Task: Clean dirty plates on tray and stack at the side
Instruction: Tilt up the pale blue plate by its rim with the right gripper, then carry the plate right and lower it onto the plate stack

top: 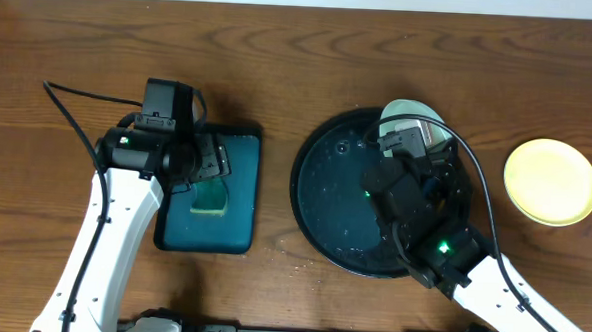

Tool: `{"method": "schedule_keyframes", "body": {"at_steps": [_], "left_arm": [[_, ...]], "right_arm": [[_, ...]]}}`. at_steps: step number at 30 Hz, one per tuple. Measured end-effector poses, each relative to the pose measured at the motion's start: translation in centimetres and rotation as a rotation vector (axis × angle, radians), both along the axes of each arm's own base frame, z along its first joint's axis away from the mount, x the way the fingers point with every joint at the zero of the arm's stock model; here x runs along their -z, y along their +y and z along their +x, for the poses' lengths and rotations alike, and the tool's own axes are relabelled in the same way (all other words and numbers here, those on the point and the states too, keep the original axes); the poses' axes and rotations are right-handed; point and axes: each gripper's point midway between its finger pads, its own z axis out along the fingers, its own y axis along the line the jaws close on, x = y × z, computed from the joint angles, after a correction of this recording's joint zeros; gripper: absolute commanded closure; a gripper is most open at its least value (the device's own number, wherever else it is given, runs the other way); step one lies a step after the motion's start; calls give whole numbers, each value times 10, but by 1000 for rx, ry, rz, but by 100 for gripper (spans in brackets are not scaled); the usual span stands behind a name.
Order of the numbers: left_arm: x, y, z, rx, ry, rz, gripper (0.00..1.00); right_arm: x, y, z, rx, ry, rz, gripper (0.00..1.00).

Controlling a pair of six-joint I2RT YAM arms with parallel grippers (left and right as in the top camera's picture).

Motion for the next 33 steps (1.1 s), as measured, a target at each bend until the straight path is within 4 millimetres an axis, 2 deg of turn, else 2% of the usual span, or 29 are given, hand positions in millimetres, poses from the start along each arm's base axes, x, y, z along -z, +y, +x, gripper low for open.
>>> {"method": "schedule_keyframes", "body": {"at_steps": [33], "left_arm": [[0, 0, 0, 1, 0, -2, 21]], "right_arm": [[-2, -3, -1, 16, -7, -16, 99]]}}
